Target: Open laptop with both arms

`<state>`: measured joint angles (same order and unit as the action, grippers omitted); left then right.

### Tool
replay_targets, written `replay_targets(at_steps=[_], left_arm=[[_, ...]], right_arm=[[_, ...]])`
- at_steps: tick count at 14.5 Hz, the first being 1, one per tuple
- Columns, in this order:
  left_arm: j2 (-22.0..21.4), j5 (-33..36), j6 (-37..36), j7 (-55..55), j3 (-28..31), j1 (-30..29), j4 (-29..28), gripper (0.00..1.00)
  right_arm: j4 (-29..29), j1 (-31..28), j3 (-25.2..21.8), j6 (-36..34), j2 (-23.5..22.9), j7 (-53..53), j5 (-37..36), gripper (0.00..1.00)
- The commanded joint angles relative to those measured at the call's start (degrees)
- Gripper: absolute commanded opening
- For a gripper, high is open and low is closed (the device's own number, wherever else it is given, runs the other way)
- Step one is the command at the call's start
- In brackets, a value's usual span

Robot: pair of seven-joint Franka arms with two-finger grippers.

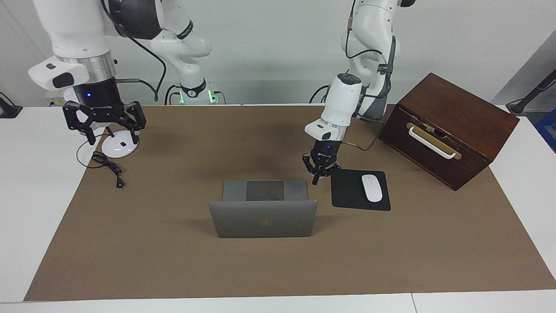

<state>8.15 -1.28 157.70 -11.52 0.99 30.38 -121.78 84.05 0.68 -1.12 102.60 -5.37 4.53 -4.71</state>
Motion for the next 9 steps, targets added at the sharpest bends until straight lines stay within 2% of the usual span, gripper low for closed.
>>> replay_targets(at_steps=[1, 3, 6, 9], left_arm=[[-3.7, -0.6, -10.3, 0.0, 0.2, -1.9, 2.6, 0.0], [-5.9, -0.6, -18.4, 0.4, 0.2, -4.3, 5.1, 0.0], [-8.4, -0.6, -30.2, 2.6, 0.3, -8.2, 9.8, 0.0], [-10.8, -0.6, -37.6, 6.7, 0.5, -12.5, 12.4, 0.0]], right_arm=[[2.4, 4.1, -6.8, -5.3, 2.1, 1.4, 4.3, 1.0], [1.9, 5.1, -9.4, -8.4, 2.0, 1.2, 6.3, 1.0], [1.8, 4.7, -9.4, -8.9, 2.5, 1.9, 6.3, 1.0], [1.8, 4.7, -9.2, -9.6, 2.6, 1.3, 6.3, 1.0]])
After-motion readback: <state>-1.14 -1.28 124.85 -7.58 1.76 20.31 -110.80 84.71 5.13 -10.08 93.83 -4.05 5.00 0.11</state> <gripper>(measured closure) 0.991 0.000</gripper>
